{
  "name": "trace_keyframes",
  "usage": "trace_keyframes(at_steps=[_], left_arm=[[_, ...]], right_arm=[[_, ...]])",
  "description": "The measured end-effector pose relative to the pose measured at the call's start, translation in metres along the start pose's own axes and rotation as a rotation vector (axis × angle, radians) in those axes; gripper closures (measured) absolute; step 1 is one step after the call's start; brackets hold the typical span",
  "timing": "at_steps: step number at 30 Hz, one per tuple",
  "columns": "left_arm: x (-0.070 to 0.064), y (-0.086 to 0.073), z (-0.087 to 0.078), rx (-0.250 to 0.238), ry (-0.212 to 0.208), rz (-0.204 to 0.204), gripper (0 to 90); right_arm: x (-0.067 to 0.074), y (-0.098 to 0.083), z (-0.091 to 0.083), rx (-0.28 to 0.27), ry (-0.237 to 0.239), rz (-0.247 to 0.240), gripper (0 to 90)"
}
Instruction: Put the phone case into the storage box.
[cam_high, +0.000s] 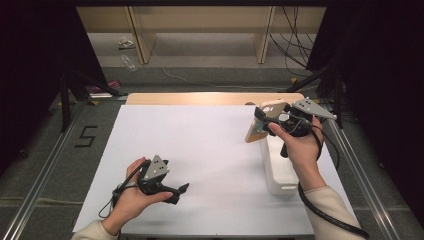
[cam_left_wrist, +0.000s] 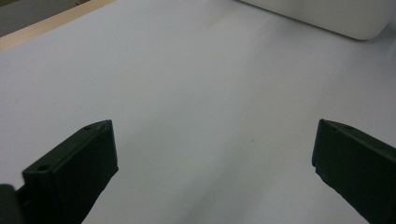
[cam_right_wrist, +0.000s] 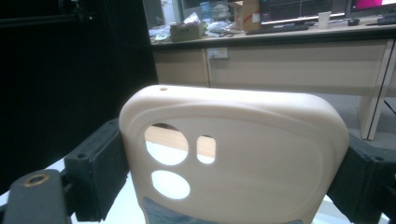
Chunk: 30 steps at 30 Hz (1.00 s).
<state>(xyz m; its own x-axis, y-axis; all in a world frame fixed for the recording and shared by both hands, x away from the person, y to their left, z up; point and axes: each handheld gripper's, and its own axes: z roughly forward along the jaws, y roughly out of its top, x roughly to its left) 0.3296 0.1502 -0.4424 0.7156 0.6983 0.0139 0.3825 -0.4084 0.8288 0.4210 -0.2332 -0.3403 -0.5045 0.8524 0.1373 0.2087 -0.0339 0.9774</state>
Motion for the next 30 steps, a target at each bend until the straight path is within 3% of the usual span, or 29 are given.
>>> trace_keyframes(at_steps=[30], left_arm=[[0.0,0.0,0.0,-0.002,0.0,-0.004,0.0]], right_arm=[[-0.013,0.004,-0.006,-0.015,-0.048,0.01,12.8]])
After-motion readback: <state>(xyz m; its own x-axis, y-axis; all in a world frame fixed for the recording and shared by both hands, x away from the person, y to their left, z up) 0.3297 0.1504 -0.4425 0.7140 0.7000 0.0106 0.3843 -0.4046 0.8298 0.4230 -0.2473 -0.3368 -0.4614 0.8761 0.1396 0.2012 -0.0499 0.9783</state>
